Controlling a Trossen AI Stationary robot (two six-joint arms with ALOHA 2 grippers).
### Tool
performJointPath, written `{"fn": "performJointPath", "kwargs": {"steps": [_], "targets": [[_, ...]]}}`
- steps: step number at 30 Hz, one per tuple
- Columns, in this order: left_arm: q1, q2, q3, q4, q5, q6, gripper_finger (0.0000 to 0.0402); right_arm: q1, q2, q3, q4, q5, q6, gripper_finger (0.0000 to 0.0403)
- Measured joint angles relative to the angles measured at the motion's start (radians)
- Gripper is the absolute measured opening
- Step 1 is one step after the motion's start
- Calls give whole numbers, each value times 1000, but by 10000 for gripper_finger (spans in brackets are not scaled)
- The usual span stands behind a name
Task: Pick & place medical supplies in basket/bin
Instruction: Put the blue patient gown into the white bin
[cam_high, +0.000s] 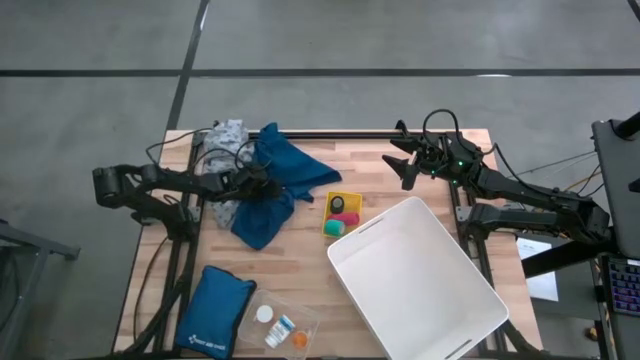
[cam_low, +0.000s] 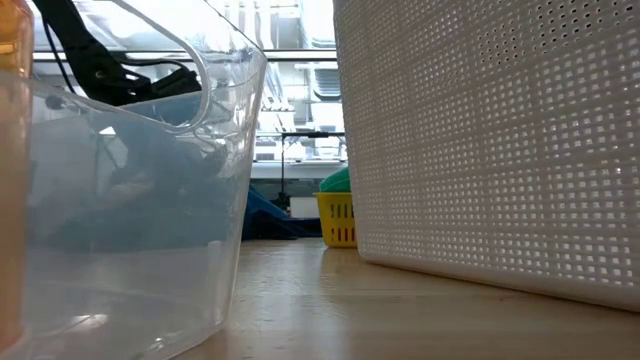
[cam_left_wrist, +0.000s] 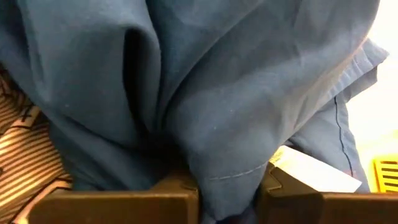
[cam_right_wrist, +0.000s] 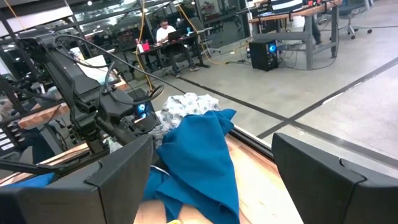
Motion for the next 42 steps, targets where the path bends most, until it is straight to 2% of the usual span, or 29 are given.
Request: {"fn": "performJointPath", "kwargs": {"steps": [3, 7, 12, 20, 30, 38, 42], "targets": [[0, 0, 0, 3, 3, -5, 55, 0, 0, 0, 0, 0, 0, 325], [0, -5, 0, 5, 13, -52, 78, 0, 0, 0, 0, 0, 0, 325], [-1, -61, -1, 4, 39, -18, 87, 0, 1, 0, 0, 0, 0, 325], [-2, -254, 0, 9, 70, 81, 86, 0, 1, 0, 0, 0, 0, 325], [-2, -489, -1, -12, 67, 83, 87, 0, 1, 0, 0, 0, 0, 325], [-2, -583, -1, -38, 92, -70, 87, 0, 1, 0, 0, 0, 0, 325], [-2, -610, -1, -34, 129, -236, 87, 0, 1, 0, 0, 0, 0, 325]]}}
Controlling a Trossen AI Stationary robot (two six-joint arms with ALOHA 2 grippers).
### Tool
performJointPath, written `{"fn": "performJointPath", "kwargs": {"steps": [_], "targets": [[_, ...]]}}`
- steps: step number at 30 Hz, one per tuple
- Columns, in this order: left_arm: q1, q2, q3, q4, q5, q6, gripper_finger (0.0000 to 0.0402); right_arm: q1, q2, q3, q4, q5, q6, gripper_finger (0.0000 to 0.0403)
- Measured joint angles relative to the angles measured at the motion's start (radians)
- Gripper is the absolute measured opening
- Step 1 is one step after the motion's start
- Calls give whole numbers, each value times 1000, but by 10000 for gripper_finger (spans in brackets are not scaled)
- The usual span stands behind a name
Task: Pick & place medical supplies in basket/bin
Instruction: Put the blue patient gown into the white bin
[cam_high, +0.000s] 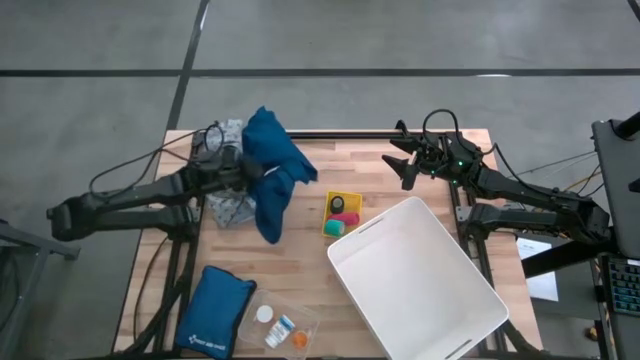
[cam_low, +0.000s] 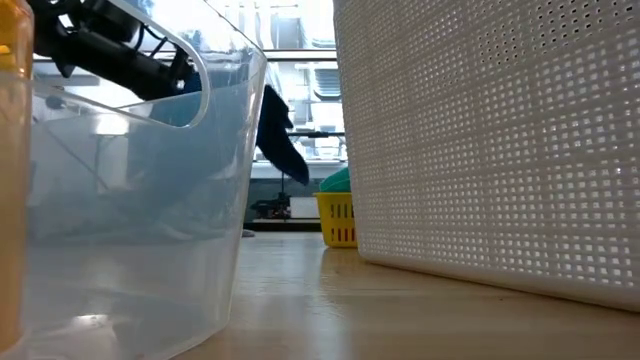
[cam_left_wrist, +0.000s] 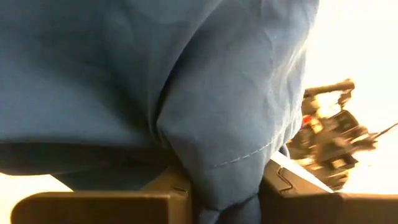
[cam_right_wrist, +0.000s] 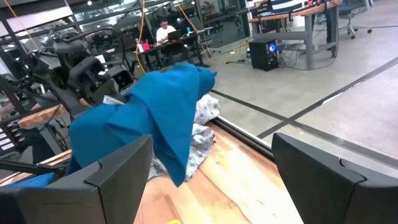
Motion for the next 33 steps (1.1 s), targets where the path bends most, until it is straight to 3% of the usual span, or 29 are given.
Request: {"fn": "performJointPath", "kwargs": {"steps": [6, 13, 33], "targets": [[0, -15, 1, 5, 12, -118, 88, 0, 0, 0, 0, 0, 0, 325], [0, -15, -3, -30, 117, -123, 88, 0, 0, 0, 0, 0, 0, 325], [1, -15, -3, -35, 144, -113, 88, 0, 0, 0, 0, 0, 0, 325]]}}
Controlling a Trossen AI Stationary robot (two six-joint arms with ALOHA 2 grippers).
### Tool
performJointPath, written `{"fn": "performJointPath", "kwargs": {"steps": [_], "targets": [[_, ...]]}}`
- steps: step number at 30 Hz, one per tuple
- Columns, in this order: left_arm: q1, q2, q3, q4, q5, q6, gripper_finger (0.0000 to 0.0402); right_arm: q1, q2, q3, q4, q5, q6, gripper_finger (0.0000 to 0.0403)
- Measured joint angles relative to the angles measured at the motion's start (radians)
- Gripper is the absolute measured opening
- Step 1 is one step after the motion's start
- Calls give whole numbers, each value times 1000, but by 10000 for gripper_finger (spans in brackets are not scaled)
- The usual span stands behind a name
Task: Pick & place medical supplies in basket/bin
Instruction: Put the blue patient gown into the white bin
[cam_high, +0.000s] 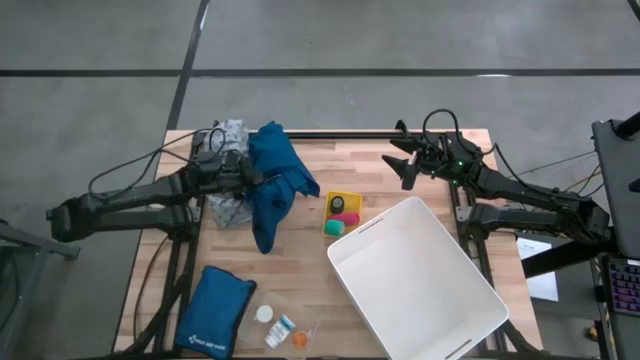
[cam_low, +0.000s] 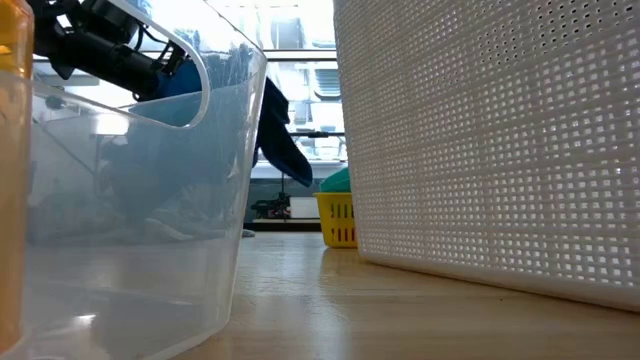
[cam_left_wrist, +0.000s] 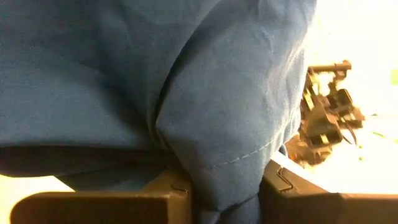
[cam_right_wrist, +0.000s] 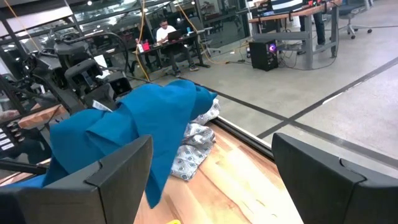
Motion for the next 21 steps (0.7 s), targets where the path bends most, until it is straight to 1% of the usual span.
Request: {"fn": "performJointPath", "kwargs": {"steps": [4, 7, 11, 14, 21], "targets": [[-1, 0, 16, 60, 50, 71, 88, 0, 0, 0, 0, 0, 0, 325], [-1, 0, 46, 131, 77, 142, 88, 0, -1, 0, 0, 0, 0, 325], [-2, 0, 96, 181, 103, 222, 88, 0, -1, 0, 0, 0, 0, 325], [-2, 0, 147, 187, 142, 270, 88, 0, -1, 0, 0, 0, 0, 325], [-17, 0, 269, 187, 275, 387, 88, 0, -1, 0, 0, 0, 0, 325]]}}
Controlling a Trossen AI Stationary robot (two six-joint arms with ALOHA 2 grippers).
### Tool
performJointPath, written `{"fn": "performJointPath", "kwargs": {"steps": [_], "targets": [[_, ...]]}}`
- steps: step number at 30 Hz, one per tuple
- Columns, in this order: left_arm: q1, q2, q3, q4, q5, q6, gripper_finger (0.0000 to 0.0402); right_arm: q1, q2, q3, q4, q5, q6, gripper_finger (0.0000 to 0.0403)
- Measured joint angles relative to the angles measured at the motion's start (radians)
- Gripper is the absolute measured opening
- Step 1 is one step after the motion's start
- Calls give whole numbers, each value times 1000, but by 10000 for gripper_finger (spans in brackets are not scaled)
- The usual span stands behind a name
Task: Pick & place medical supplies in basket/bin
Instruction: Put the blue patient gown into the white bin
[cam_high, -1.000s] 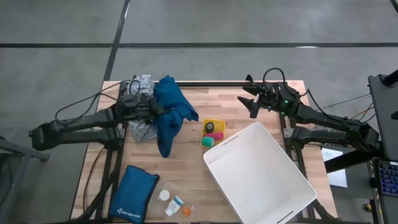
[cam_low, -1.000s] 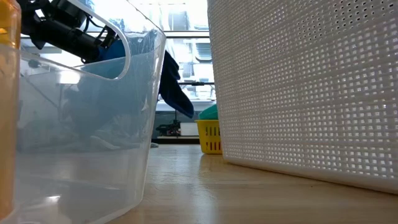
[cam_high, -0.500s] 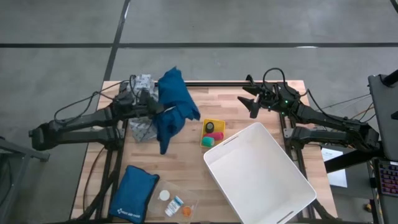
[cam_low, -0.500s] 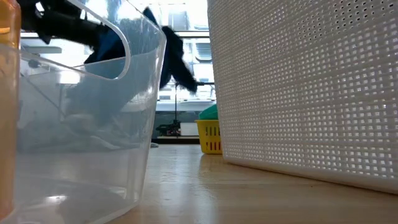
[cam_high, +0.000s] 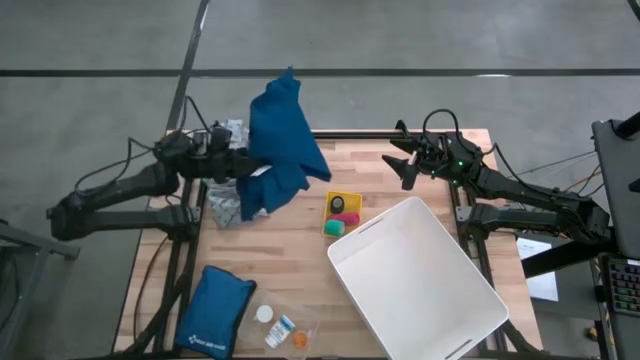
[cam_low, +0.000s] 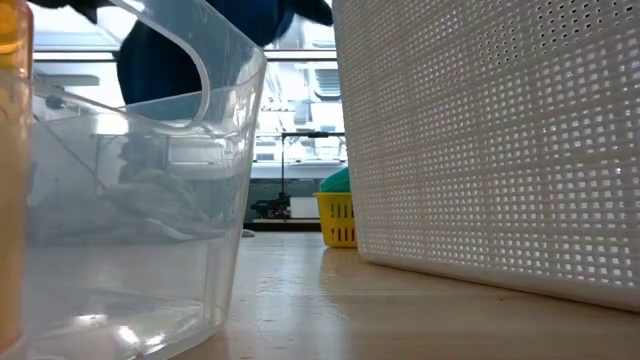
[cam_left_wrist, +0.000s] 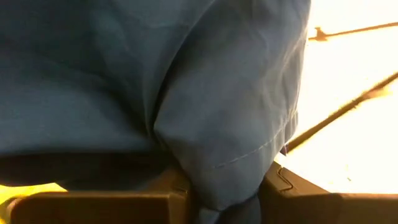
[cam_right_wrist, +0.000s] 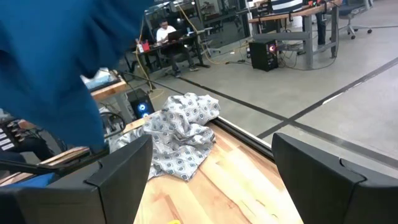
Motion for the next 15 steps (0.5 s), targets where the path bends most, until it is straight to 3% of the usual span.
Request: {"fn": "performJointPath", "kwargs": {"steps": [8, 15], "targets": [[-84, 14, 131, -5, 11, 128, 88, 0, 0, 0, 0, 0, 0, 325], [-222, 111, 210, -35, -3, 238, 88, 0, 0, 0, 0, 0, 0, 325]]}}
